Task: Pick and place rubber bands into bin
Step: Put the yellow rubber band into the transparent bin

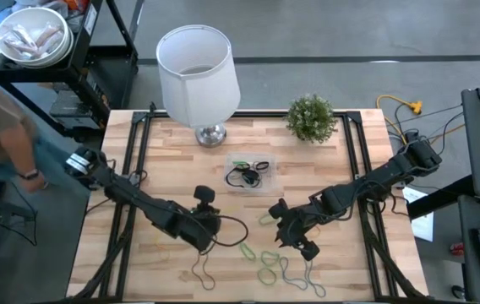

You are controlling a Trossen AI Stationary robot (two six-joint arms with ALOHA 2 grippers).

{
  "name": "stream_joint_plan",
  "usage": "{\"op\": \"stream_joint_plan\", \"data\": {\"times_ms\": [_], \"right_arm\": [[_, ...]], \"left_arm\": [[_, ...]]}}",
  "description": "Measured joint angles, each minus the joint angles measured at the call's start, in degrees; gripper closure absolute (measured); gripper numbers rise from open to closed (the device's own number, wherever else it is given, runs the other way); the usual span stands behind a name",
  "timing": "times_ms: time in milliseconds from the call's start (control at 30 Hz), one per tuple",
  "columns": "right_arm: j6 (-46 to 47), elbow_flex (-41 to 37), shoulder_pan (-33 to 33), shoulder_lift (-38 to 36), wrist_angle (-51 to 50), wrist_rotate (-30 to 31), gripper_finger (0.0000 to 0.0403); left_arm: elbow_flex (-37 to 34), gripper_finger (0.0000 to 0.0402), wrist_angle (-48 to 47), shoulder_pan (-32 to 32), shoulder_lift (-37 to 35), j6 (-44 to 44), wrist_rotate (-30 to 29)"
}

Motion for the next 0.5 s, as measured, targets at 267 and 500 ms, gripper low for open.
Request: {"op": "stream_joint_plan", "data": {"times_ms": [267,500], "right_arm": [[0.37,0.0,0.0,0.0,-0.44,-0.04,0.0321],[0.4,0.0,0.0,0.0,-0.81,-0.07,0.0317]], "left_arm": [[2.15,0.0401,6.31,7.0,-0.04,10.33,-0.08],[3.4,0.0401,11.35,15.7,-0.09,16.5,0.31]]}}
